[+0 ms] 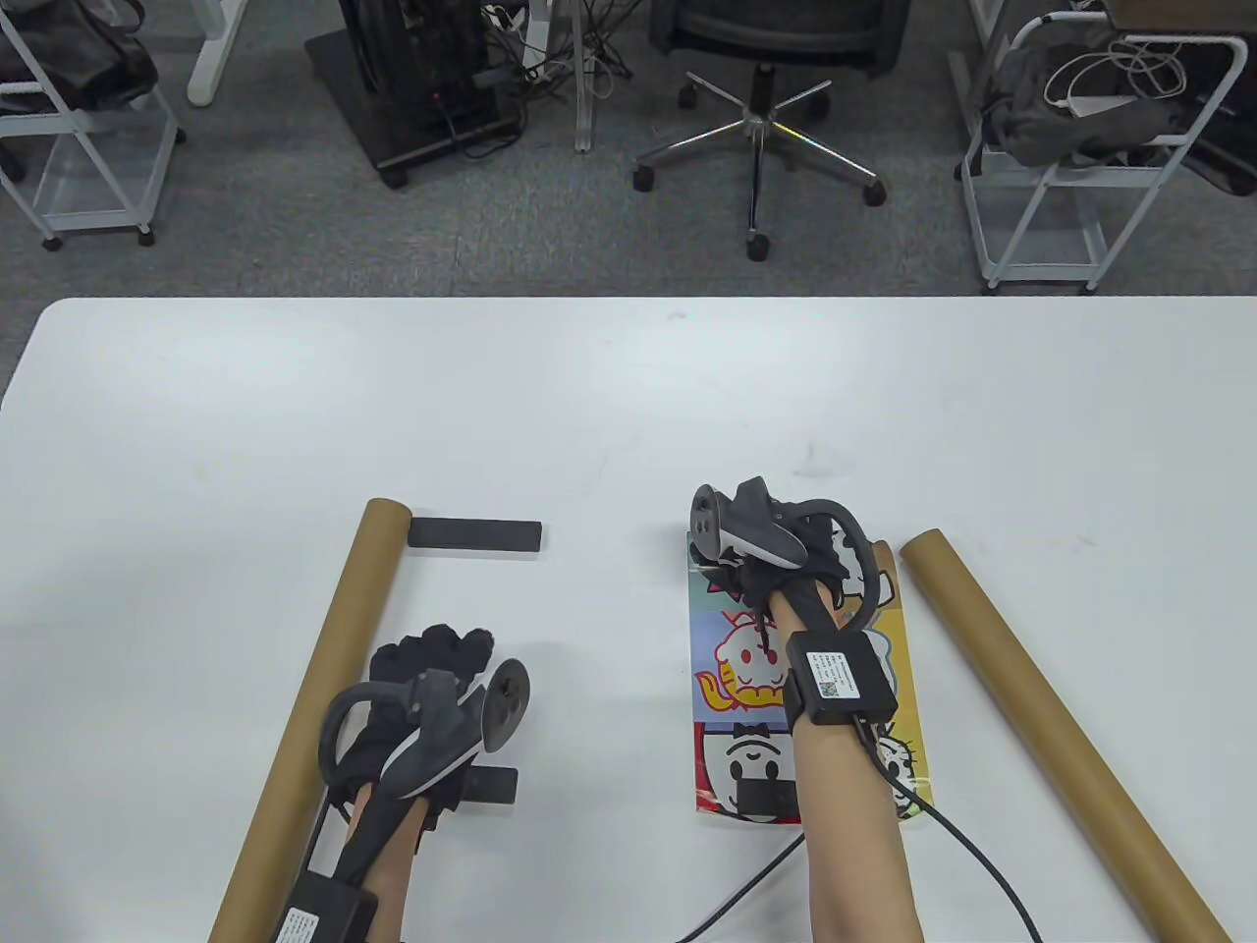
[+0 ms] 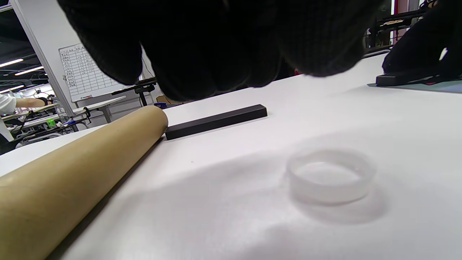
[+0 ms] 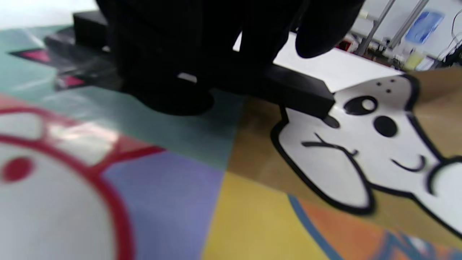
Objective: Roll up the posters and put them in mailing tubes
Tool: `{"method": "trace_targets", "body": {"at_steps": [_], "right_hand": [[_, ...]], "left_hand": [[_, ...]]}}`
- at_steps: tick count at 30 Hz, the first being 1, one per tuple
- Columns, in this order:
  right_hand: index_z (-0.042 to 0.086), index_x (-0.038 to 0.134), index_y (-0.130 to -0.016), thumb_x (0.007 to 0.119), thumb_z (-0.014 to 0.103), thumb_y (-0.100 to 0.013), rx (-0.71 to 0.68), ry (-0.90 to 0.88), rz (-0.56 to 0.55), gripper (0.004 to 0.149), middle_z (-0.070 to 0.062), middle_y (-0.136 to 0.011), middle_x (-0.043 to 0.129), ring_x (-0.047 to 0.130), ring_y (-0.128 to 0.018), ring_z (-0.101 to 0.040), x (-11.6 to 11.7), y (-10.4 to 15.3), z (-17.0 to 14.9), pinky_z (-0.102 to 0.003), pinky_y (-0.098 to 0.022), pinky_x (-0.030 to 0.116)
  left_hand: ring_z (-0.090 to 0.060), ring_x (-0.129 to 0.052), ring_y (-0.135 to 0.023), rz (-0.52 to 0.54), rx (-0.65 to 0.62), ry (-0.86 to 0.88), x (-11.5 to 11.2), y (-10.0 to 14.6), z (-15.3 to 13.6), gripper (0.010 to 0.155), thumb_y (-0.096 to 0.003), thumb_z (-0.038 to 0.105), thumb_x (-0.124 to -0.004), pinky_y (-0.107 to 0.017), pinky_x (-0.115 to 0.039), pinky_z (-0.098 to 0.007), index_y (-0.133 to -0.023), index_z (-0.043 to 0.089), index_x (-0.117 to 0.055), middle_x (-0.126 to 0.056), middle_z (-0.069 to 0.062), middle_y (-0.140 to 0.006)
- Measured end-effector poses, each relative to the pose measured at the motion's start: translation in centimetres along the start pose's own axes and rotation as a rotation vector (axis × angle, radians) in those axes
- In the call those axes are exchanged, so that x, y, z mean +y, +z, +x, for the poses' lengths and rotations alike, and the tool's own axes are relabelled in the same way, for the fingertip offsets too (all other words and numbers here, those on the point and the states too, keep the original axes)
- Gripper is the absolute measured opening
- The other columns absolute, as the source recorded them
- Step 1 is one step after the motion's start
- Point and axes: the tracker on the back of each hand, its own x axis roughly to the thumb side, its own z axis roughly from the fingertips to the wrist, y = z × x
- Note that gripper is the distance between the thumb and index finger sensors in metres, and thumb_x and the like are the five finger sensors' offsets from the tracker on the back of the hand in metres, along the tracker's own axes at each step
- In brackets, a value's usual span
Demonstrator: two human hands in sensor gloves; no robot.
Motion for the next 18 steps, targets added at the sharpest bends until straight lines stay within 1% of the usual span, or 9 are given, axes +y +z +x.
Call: {"method": "trace_targets", "body": {"at_steps": [1, 2, 3, 9, 11, 13, 15, 18], "right_hand": [[0.027, 0.055, -0.100, 0.081, 0.031, -0.039, -0.002, -0.008, -0.041, 0.067, -0.003, -0.107, 0.065, 0.072, -0.100, -0.033, 0.1, 0.0, -0.2, -0.062, -0.073, 0.059], [0.028, 0.060, -0.097, 0.081, 0.030, -0.039, -0.004, -0.011, -0.079, 0.062, -0.001, -0.103, 0.070, 0.076, -0.097, -0.030, 0.2, 0.0, -0.3, -0.061, -0.073, 0.060], [0.028, 0.061, -0.096, 0.081, 0.030, -0.038, 0.002, -0.020, -0.106, 0.061, 0.000, -0.101, 0.072, 0.078, -0.095, -0.029, 0.3, 0.1, -0.4, -0.060, -0.072, 0.061], [0.027, 0.062, -0.096, 0.080, 0.028, -0.038, -0.009, 0.011, -0.126, 0.060, 0.001, -0.099, 0.073, 0.079, -0.094, -0.028, 0.5, 0.2, -0.1, -0.058, -0.073, 0.061], [0.027, 0.062, -0.096, 0.080, 0.028, -0.038, -0.015, 0.071, -0.159, 0.061, 0.001, -0.098, 0.075, 0.080, -0.094, -0.027, 0.3, 0.4, 0.2, -0.057, -0.073, 0.062], [0.026, 0.061, -0.097, 0.079, 0.027, -0.038, -0.012, 0.100, -0.152, 0.061, 0.000, -0.099, 0.074, 0.080, -0.094, -0.028, 0.0, 0.5, 0.3, -0.058, -0.073, 0.062], [0.025, 0.060, -0.098, 0.078, 0.026, -0.039, -0.003, 0.118, -0.160, 0.061, -0.001, -0.100, 0.073, 0.078, -0.095, -0.029, -0.8, 0.9, 0.2, -0.058, -0.073, 0.061], [0.024, 0.059, -0.099, 0.078, 0.026, -0.039, 0.011, 0.099, -0.175, 0.062, -0.002, -0.101, 0.071, 0.077, -0.096, -0.031, -2.5, 1.5, -0.3, -0.059, -0.073, 0.061]], "left_hand": [[-0.024, -0.092, -0.084, 0.000, -0.004, 0.000, 0.0, 0.0, 0.0, 0.060, -0.0455, 0.049, -0.076, -0.076, -0.073, -0.054, -0.103, 0.030, -0.073, -0.083, 0.001, -0.099], [-0.024, -0.092, -0.084, -0.001, -0.006, 0.000, 0.0, 0.0, 0.0, 0.060, -0.0454, 0.049, -0.076, -0.076, -0.073, -0.054, -0.102, 0.030, -0.073, -0.083, 0.001, -0.099], [-0.024, -0.092, -0.084, 0.000, -0.005, -0.002, 0.1, -0.1, 0.0, 0.060, -0.0453, 0.049, -0.076, -0.076, -0.073, -0.054, -0.102, 0.030, -0.073, -0.083, 0.001, -0.099], [-0.023, -0.093, -0.084, 0.001, -0.006, -0.020, 0.1, -0.1, 0.0, 0.060, -0.0450, 0.049, -0.077, -0.076, -0.074, -0.054, -0.102, 0.031, -0.073, -0.083, 0.002, -0.099], [-0.023, -0.093, -0.084, 0.001, -0.007, -0.028, 0.2, -0.1, 0.0, 0.057, -0.0451, 0.048, -0.077, -0.075, -0.074, -0.053, -0.100, 0.031, -0.075, -0.084, 0.002, -0.098], [-0.023, -0.093, -0.084, 0.001, -0.008, -0.026, 0.2, -0.1, 0.0, 0.056, -0.0452, 0.048, -0.077, -0.075, -0.074, -0.053, -0.099, 0.032, -0.076, -0.084, 0.002, -0.098], [-0.023, -0.093, -0.084, -0.001, -0.009, -0.024, 0.2, -0.2, 0.1, 0.056, -0.0452, 0.048, -0.077, -0.075, -0.074, -0.053, -0.099, 0.032, -0.075, -0.084, 0.002, -0.098], [-0.023, -0.093, -0.084, 0.007, -0.009, -0.032, 0.3, -0.1, 0.2, 0.057, -0.0452, 0.048, -0.077, -0.075, -0.074, -0.053, -0.100, 0.032, -0.075, -0.084, 0.002, -0.098]]}}
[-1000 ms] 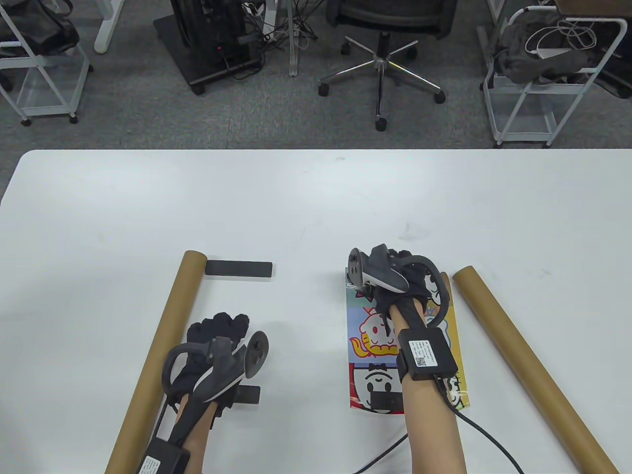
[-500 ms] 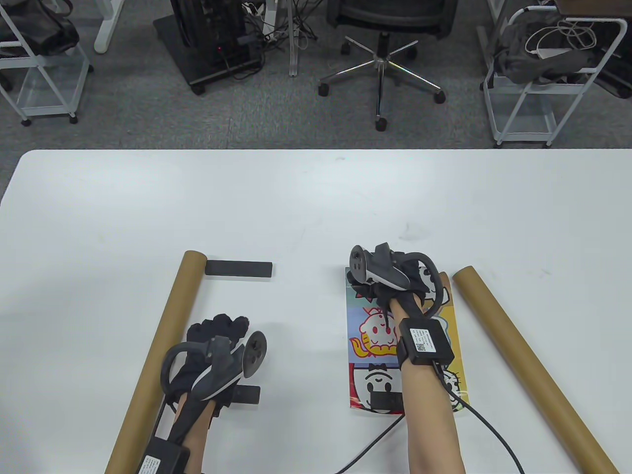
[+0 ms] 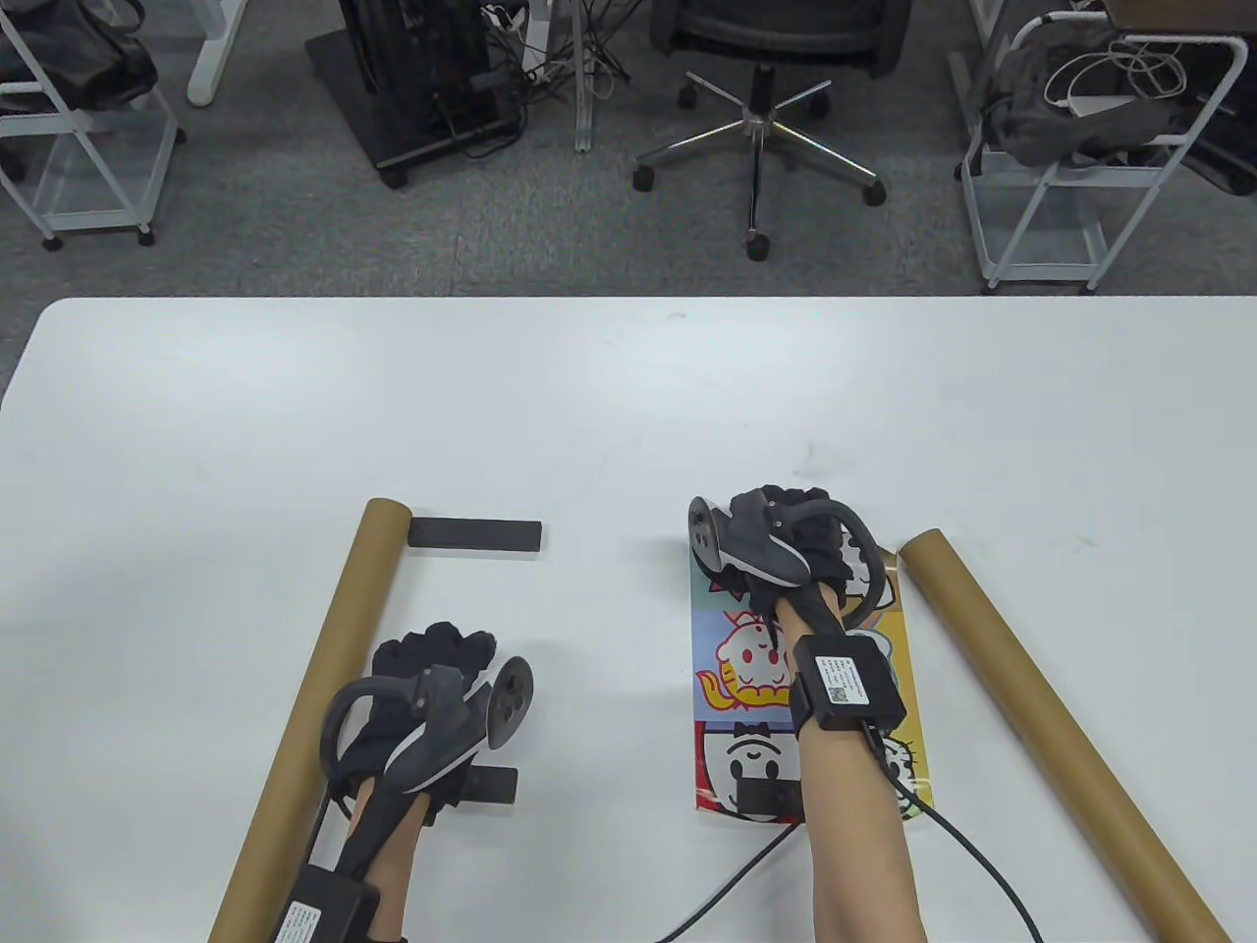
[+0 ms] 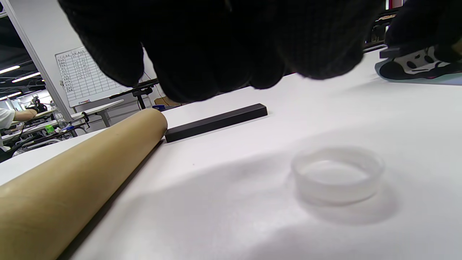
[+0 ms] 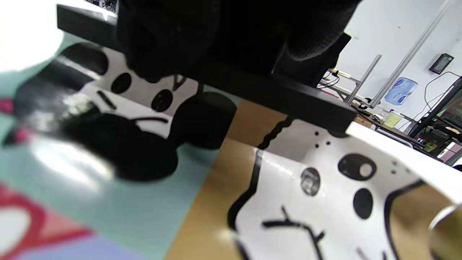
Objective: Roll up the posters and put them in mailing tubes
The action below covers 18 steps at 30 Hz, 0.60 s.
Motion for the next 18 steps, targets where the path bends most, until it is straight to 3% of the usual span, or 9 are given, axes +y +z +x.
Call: {"method": "trace_targets", "body": {"at_steps": [8, 18], "right_hand": [[0.024, 0.059, -0.099, 0.078, 0.026, -0.040, 0.042, -0.011, -0.028, 0.063, -0.003, -0.102, 0.071, 0.076, -0.096, -0.032, -3.4, 1.0, -1.7, -0.060, -0.073, 0.060], [0.024, 0.059, -0.099, 0.078, 0.027, -0.040, 0.016, -0.015, 0.051, 0.062, -0.003, -0.102, 0.072, 0.079, -0.095, -0.032, 0.1, 0.5, -0.9, -0.059, -0.072, 0.062]], "left_hand": [[-0.023, -0.093, -0.084, 0.003, 0.002, -0.001, 0.1, 0.1, 0.1, 0.057, -0.0452, 0.048, -0.077, -0.075, -0.074, -0.054, -0.100, 0.032, -0.074, -0.084, 0.002, -0.099], [-0.023, -0.093, -0.084, -0.002, -0.004, 0.000, 0.0, 0.1, 0.1, 0.057, -0.0453, 0.048, -0.077, -0.075, -0.074, -0.053, -0.100, 0.032, -0.075, -0.084, 0.002, -0.098]]}}
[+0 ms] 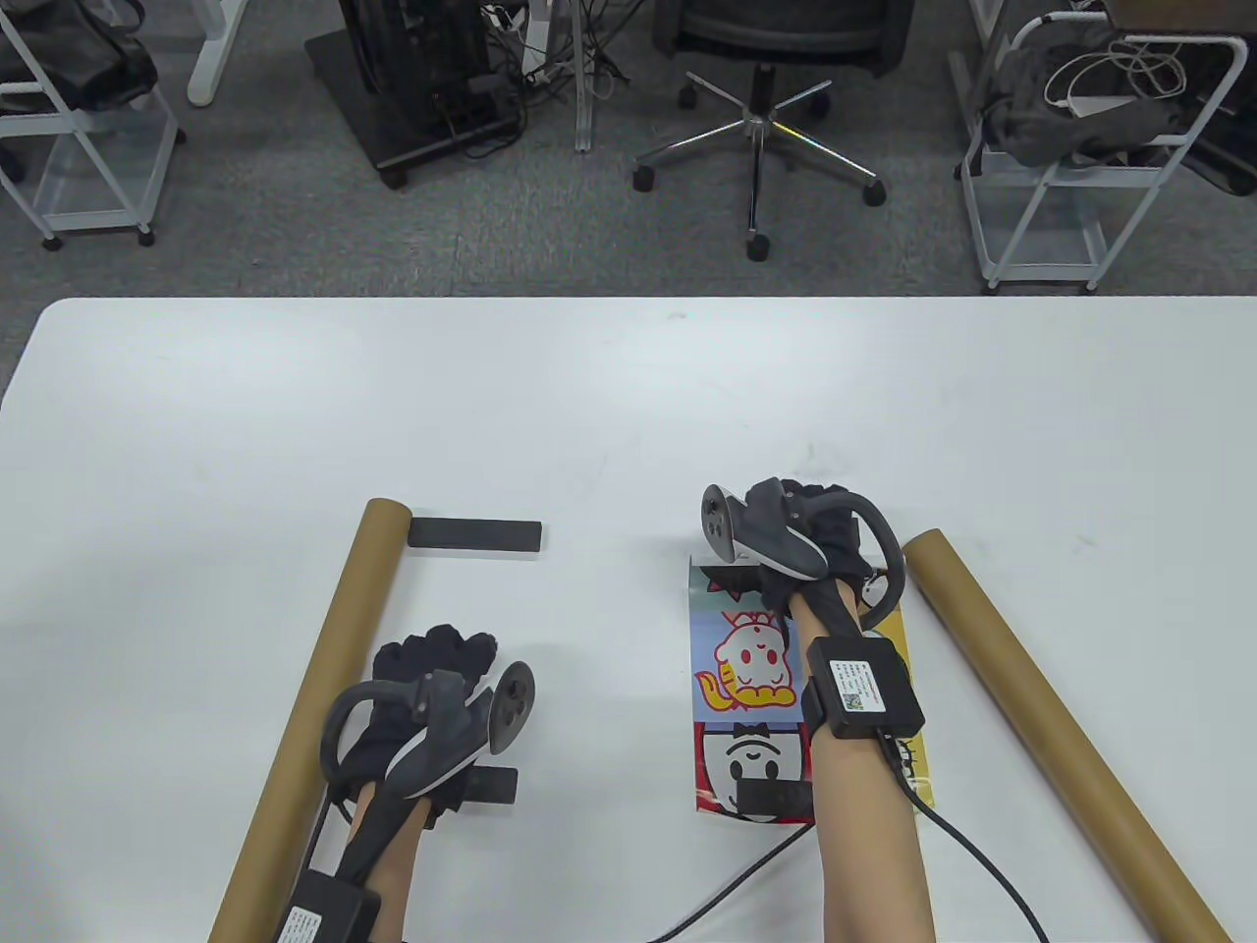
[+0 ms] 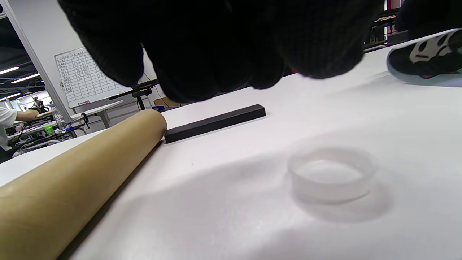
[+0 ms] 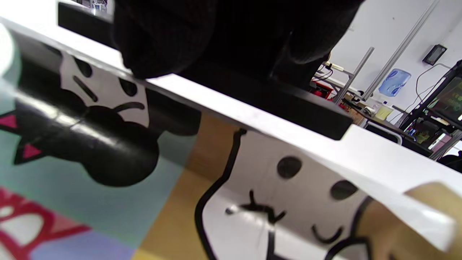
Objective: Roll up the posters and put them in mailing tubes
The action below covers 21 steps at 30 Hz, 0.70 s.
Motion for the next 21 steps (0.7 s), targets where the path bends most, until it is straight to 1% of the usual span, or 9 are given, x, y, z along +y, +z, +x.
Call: {"method": "trace_targets", "body": {"at_steps": [5, 9, 12, 14, 19, 21], "right_hand": [[0.024, 0.060, -0.099, 0.078, 0.027, -0.040, -0.004, 0.003, 0.021, 0.062, -0.003, -0.101, 0.073, 0.079, -0.095, -0.031, 1.4, -0.7, 0.4, -0.059, -0.072, 0.062], [0.024, 0.060, -0.099, 0.077, 0.026, -0.040, -0.005, 0.003, 0.030, 0.061, -0.003, -0.101, 0.073, 0.079, -0.094, -0.031, 1.9, -1.1, 0.6, -0.060, -0.072, 0.062], [0.024, 0.059, -0.099, 0.077, 0.026, -0.040, 0.009, 0.005, 0.023, 0.062, -0.003, -0.102, 0.072, 0.078, -0.095, -0.032, 1.1, -1.2, 0.4, -0.060, -0.073, 0.062], [0.024, 0.059, -0.099, 0.077, 0.026, -0.040, 0.016, 0.000, 0.032, 0.062, -0.003, -0.102, 0.072, 0.078, -0.095, -0.032, 0.3, -1.3, 0.1, -0.060, -0.073, 0.061], [0.024, 0.058, -0.100, 0.077, 0.026, -0.040, 0.034, -0.002, 0.011, 0.063, -0.004, -0.103, 0.071, 0.077, -0.096, -0.032, -1.6, -0.9, -0.6, -0.060, -0.073, 0.060], [0.024, 0.058, -0.100, 0.078, 0.026, -0.040, 0.040, 0.000, 0.011, 0.063, -0.004, -0.103, 0.071, 0.077, -0.096, -0.032, -1.7, -0.9, -0.7, -0.060, -0.074, 0.060]], "left_hand": [[-0.023, -0.093, -0.083, 0.001, 0.000, 0.001, 0.0, 0.0, 0.0, 0.057, -0.0453, 0.048, -0.077, -0.075, -0.074, -0.053, -0.100, 0.031, -0.075, -0.084, 0.002, -0.098], [-0.023, -0.093, -0.083, -0.003, 0.005, -0.007, 0.0, 0.0, 0.0, 0.057, -0.0454, 0.048, -0.076, -0.075, -0.074, -0.053, -0.100, 0.032, -0.075, -0.084, 0.002, -0.098], [-0.023, -0.093, -0.083, -0.002, 0.006, -0.004, 0.0, 0.0, -0.1, 0.057, -0.0454, 0.048, -0.076, -0.075, -0.074, -0.053, -0.100, 0.032, -0.075, -0.084, 0.002, -0.098], [-0.023, -0.093, -0.083, -0.003, 0.006, -0.007, 0.0, 0.0, -0.1, 0.057, -0.0454, 0.048, -0.076, -0.075, -0.074, -0.053, -0.100, 0.032, -0.075, -0.084, 0.002, -0.098], [-0.023, -0.093, -0.083, 0.003, 0.007, -0.007, 0.2, 0.0, 0.0, 0.057, -0.0454, 0.048, -0.076, -0.075, -0.074, -0.053, -0.100, 0.032, -0.075, -0.084, 0.002, -0.098], [-0.023, -0.093, -0.083, 0.006, 0.008, -0.006, 0.2, 0.0, -0.1, 0.057, -0.0454, 0.048, -0.076, -0.075, -0.074, -0.053, -0.100, 0.032, -0.075, -0.084, 0.002, -0.098]]}}
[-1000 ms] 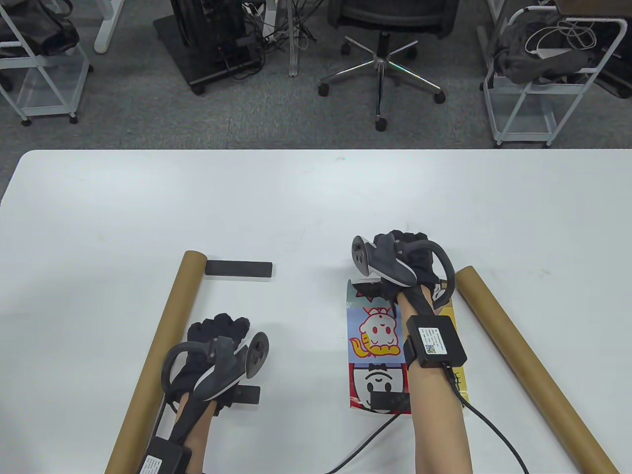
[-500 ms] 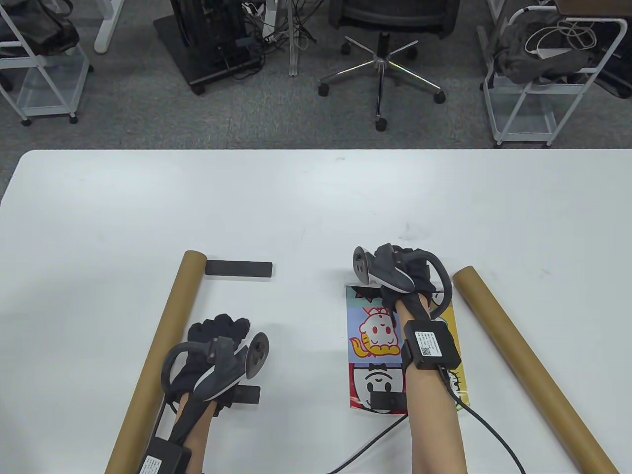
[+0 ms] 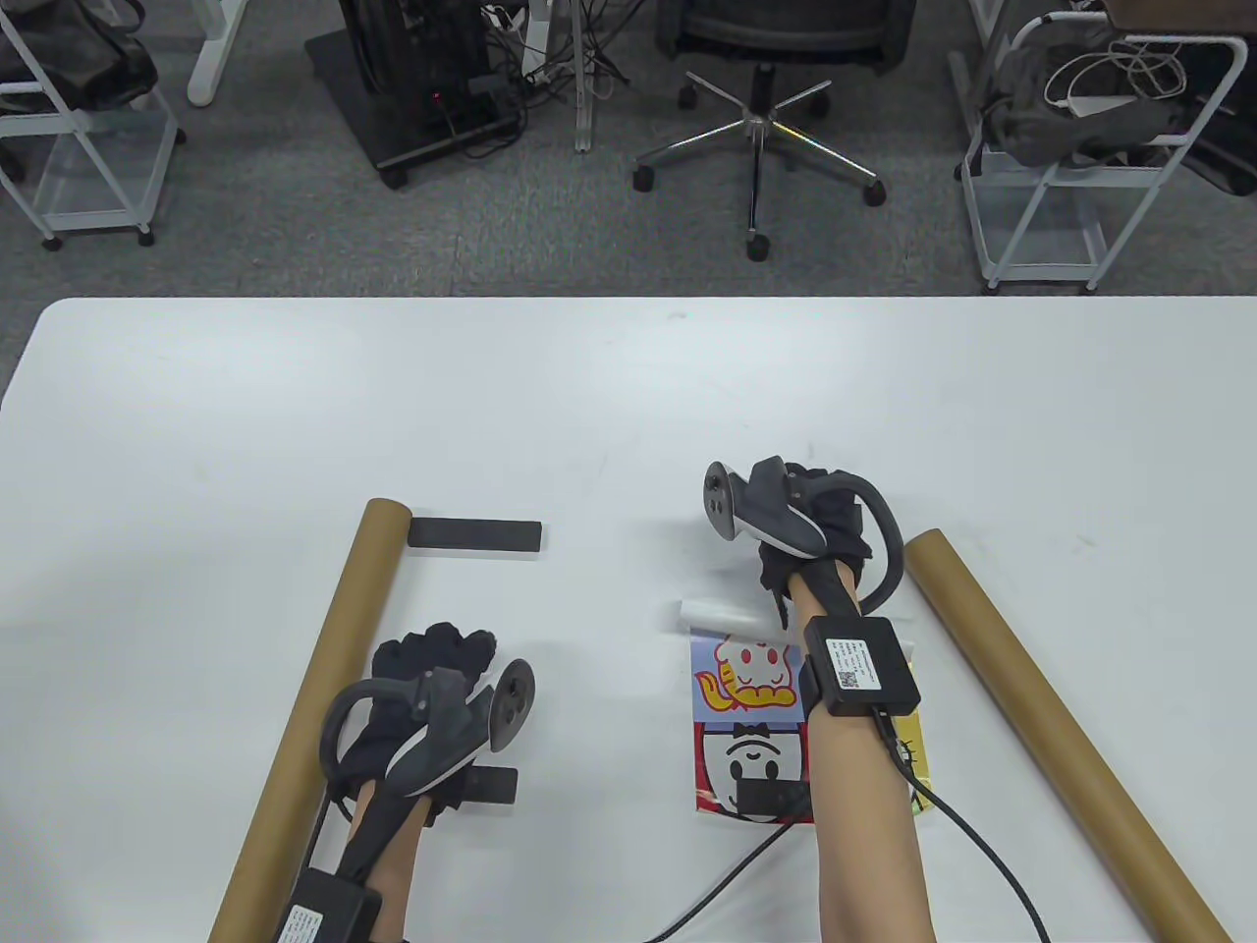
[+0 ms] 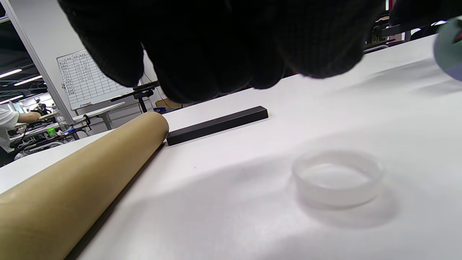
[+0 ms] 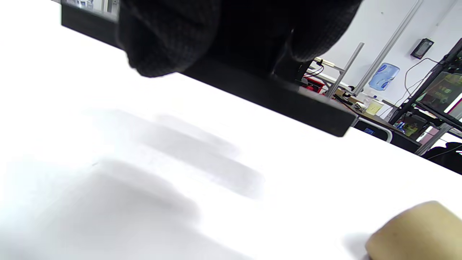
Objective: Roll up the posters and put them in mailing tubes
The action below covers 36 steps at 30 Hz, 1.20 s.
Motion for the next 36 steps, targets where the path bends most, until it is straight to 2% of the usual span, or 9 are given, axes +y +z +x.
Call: {"method": "trace_targets", "body": {"at_steps": [7, 12, 15, 18, 23, 27, 31, 36], "right_hand": [[0.025, 0.059, -0.099, 0.078, 0.027, -0.040, -0.039, 0.031, 0.065, 0.062, -0.002, -0.102, 0.073, 0.079, -0.095, -0.031, 3.2, -0.3, 1.2, -0.059, -0.073, 0.062], [0.025, 0.058, -0.098, 0.079, 0.029, -0.040, -0.045, 0.037, 0.073, 0.062, -0.001, -0.101, 0.073, 0.080, -0.094, -0.030, 4.9, -0.3, 1.8, -0.058, -0.072, 0.063], [0.023, 0.056, -0.100, 0.079, 0.031, -0.041, -0.051, 0.020, 0.090, 0.064, -0.004, -0.105, 0.069, 0.077, -0.097, -0.033, 4.0, 0.3, 1.3, -0.060, -0.072, 0.062], [0.022, 0.058, -0.101, 0.077, 0.032, -0.043, -0.060, -0.054, 0.053, 0.062, -0.007, -0.106, 0.069, 0.077, -0.096, -0.036, 1.7, 1.9, 0.1, -0.062, -0.071, 0.062], [0.019, 0.065, -0.098, 0.071, 0.035, -0.048, -0.096, -0.246, 0.041, 0.054, -0.009, -0.101, 0.076, 0.082, -0.089, -0.038, -1.7, 6.2, -2.2, -0.064, -0.070, 0.062], [0.020, 0.073, -0.092, 0.070, 0.036, -0.049, -0.140, -0.306, 0.030, 0.047, -0.008, -0.092, 0.084, 0.089, -0.080, -0.036, -3.0, 10.6, -3.7, -0.062, -0.068, 0.067], [0.020, 0.075, -0.090, 0.069, 0.036, -0.050, -0.203, -0.326, 0.115, 0.044, -0.007, -0.089, 0.087, 0.090, -0.078, -0.035, -2.7, 15.2, -4.6, -0.061, -0.067, 0.068], [0.020, 0.077, -0.089, 0.069, 0.036, -0.050, -0.266, -0.355, 0.234, 0.043, -0.007, -0.088, 0.088, 0.091, -0.078, -0.035, -0.9, 20.3, -5.0, -0.061, -0.067, 0.068]], "left_hand": [[-0.023, -0.093, -0.083, -0.004, -0.003, 0.000, 0.0, 0.1, 0.0, 0.057, -0.0454, 0.048, -0.076, -0.075, -0.074, -0.053, -0.100, 0.032, -0.075, -0.084, 0.002, -0.098], [-0.023, -0.093, -0.083, -0.007, -0.004, -0.001, 0.0, 0.1, 0.0, 0.057, -0.0453, 0.048, -0.076, -0.075, -0.074, -0.053, -0.100, 0.032, -0.075, -0.084, 0.002, -0.098], [-0.023, -0.093, -0.083, -0.008, -0.006, 0.001, 0.0, 0.1, 0.0, 0.057, -0.0453, 0.048, -0.076, -0.075, -0.074, -0.053, -0.100, 0.032, -0.075, -0.084, 0.002, -0.098], [-0.023, -0.093, -0.083, -0.003, -0.007, 0.005, 0.0, 0.1, 0.1, 0.057, -0.0454, 0.048, -0.076, -0.075, -0.074, -0.053, -0.100, 0.032, -0.074, -0.084, 0.002, -0.099], [-0.023, -0.093, -0.083, 0.008, -0.020, -0.001, 0.2, 0.1, 0.4, 0.057, -0.0456, 0.049, -0.076, -0.075, -0.074, -0.053, -0.100, 0.032, -0.074, -0.084, 0.002, -0.099], [-0.023, -0.093, -0.084, 0.017, -0.029, -0.003, 0.3, 0.2, 0.6, 0.057, -0.0458, 0.049, -0.075, -0.075, -0.074, -0.053, -0.101, 0.032, -0.074, -0.084, 0.002, -0.099], [-0.024, -0.093, -0.084, 0.024, -0.038, -0.007, 0.3, 0.2, 0.7, 0.057, -0.0460, 0.049, -0.075, -0.075, -0.074, -0.053, -0.101, 0.031, -0.074, -0.084, 0.001, -0.100], [-0.024, -0.094, -0.084, 0.026, -0.048, -0.009, 0.3, 0.3, 1.0, 0.057, -0.0465, 0.049, -0.074, -0.075, -0.074, -0.053, -0.101, 0.031, -0.074, -0.084, 0.001, -0.100]]}}
